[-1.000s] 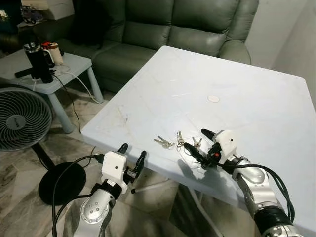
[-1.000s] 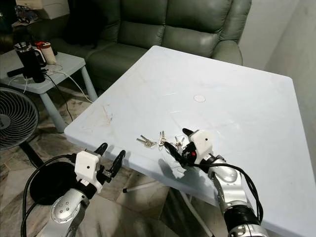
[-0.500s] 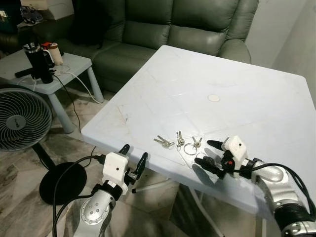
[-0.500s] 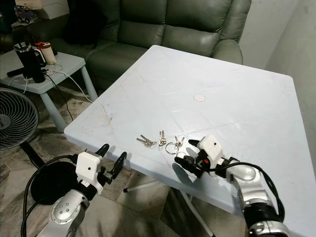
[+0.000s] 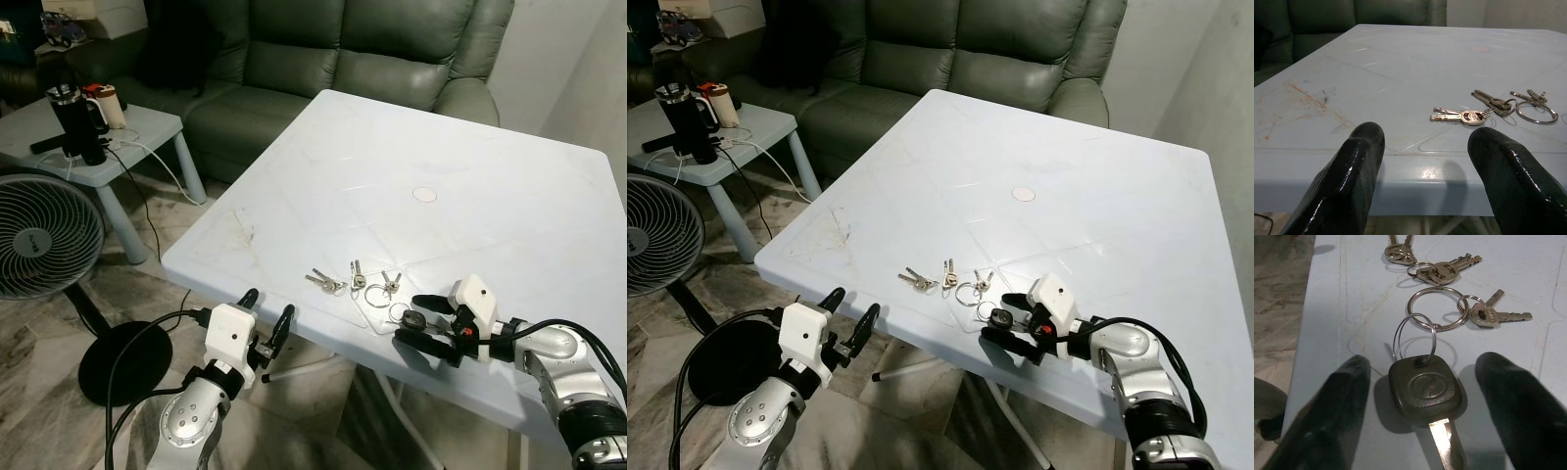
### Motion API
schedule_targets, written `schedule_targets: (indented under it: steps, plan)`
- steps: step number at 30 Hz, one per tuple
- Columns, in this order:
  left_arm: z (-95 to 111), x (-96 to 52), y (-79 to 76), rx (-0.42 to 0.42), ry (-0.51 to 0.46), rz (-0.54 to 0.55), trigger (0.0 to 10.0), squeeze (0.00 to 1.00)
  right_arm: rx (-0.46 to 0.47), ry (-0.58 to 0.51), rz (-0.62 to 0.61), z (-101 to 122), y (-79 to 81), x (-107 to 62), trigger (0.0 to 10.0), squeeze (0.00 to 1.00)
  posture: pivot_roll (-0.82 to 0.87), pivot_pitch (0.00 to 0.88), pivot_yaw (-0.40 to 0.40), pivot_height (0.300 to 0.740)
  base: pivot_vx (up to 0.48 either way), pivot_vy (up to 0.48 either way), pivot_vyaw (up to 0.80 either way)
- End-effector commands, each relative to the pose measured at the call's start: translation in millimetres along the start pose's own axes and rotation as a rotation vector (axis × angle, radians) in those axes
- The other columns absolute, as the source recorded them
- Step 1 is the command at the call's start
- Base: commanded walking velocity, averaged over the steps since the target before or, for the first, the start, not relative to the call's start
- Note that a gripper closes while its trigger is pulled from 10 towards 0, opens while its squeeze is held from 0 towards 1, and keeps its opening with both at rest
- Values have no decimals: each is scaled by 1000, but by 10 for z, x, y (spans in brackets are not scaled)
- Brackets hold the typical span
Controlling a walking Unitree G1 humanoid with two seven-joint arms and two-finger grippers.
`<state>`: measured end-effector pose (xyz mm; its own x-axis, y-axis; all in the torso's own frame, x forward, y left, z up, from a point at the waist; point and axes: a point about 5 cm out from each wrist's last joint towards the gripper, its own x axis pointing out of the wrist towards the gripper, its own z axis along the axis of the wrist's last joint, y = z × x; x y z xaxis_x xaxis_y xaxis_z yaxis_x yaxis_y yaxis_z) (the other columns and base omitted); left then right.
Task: Hang keys on a hook
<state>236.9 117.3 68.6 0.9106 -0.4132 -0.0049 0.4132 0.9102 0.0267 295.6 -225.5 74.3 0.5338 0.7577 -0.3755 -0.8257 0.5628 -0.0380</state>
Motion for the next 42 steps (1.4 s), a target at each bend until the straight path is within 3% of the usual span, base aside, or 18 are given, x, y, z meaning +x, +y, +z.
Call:
schedule_targets:
  steps: [1, 19, 20, 21, 22, 23, 24, 42]
  plan:
    - [21, -6, -3, 12, -2, -5, 10000, 0, -8, -18, 4, 75, -45, -17, 0, 0, -77, 35, -16, 740, 0, 0, 0]
    - [11, -11, -18, 17, 5, -13, 10000, 0, 48, -85, 0, 142, -48, 36, 0, 0, -74, 31, -14, 740, 0, 0, 0]
    - [14, -13, -22, 16, 4, -15, 10000, 0, 52, -94, 3, 157, -51, 38, 3412, 0, -74, 31, -12, 740, 0, 0, 0]
    - [14, -14, -26, 17, 4, -16, 10000, 0, 47, -94, 1, 162, -53, 39, 4431, 0, -72, 31, -13, 740, 0, 0, 0]
    - [14, -15, -29, 17, 5, -16, 10000, 0, 43, -93, -1, 167, -57, 39, 4706, 0, -72, 31, -13, 740, 0, 0, 0]
    - [20, -16, -42, 18, 3, -23, 10000, 0, 45, -92, -3, 174, -62, 40, 7765, 0, -72, 31, -13, 740, 0, 0, 0]
    - [24, -15, -48, 21, 1, -26, 10000, 0, 45, -93, -4, 179, -65, 41, 10000, 0, -72, 31, -13, 740, 0, 0, 0]
    - [39, -13, -69, 30, -1, -34, 10000, 0, 69, -144, -17, 241, -73, 81, 10000, 0, -68, 33, -15, 740, 0, 0, 0]
